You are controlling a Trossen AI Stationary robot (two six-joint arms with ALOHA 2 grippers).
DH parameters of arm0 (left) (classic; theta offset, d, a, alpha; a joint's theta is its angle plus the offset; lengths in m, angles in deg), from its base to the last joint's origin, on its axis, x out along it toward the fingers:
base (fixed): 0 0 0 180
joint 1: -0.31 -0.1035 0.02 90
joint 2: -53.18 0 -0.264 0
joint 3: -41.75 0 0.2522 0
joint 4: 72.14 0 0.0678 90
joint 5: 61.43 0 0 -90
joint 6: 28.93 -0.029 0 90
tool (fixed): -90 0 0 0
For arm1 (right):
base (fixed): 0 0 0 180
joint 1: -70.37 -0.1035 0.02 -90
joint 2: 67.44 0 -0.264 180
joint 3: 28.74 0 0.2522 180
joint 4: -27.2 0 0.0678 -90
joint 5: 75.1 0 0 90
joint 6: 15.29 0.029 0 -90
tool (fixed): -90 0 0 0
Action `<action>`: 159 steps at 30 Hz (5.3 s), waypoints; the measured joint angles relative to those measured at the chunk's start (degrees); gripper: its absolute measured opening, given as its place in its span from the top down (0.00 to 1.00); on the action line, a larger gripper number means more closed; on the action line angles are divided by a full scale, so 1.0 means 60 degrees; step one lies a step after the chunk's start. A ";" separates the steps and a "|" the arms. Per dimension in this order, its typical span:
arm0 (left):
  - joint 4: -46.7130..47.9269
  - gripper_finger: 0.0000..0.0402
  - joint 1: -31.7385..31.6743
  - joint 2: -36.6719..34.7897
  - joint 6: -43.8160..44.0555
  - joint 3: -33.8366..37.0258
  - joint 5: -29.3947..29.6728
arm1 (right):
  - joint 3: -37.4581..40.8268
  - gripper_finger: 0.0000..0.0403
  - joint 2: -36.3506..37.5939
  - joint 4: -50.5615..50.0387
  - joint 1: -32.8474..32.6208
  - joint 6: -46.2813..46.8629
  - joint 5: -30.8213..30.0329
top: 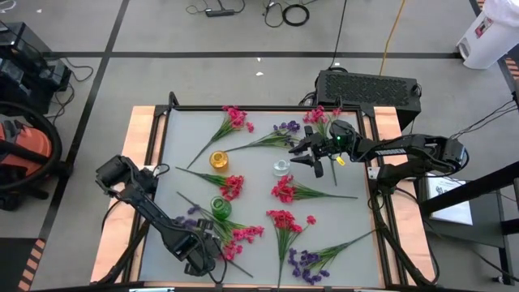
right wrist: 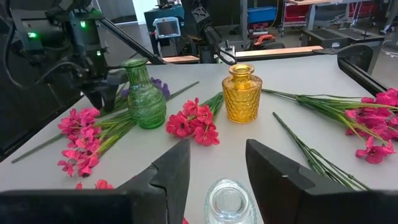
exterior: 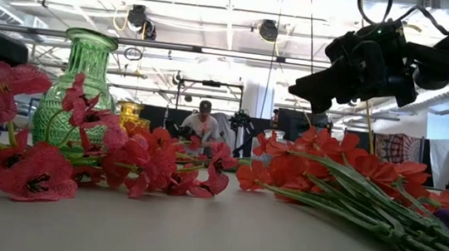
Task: Sort flowers into vase by color
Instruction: Put the bottom left violet flowers into the yellow vase
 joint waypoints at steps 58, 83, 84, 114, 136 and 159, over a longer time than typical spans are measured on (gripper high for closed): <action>0.6860 0.97 -0.0521 -0.0211 -0.2208 -0.5022 0.3042 | -0.0001 0.63 0.0001 -0.0003 -0.0002 0.0000 0.0000; 0.8701 0.97 -0.2766 -0.0211 -0.5345 -0.5518 0.4088 | -0.0001 0.63 -0.0001 0.0042 -0.0002 0.2087 -0.0001; 0.8699 0.97 -0.2842 -0.0211 -0.5490 -0.5518 0.4192 | -0.0002 0.63 -0.0002 0.0003 -0.0002 0.2118 0.0000; 0.8701 0.97 -0.5647 -0.1049 -0.9454 -0.5518 0.5692 | -0.4496 0.63 0.0001 -0.5066 -0.2700 0.0340 -0.2575; 0.3325 0.97 -0.5690 -0.1049 -1.3064 -0.5515 0.7044 | -0.4676 0.63 -0.0002 -0.6124 -0.3911 0.0823 -0.4546; 0.2389 0.92 -0.5619 -0.0892 -1.3431 -0.5507 0.7042 | -0.4676 0.98 -0.0006 -0.6258 -0.3891 0.1206 -0.4594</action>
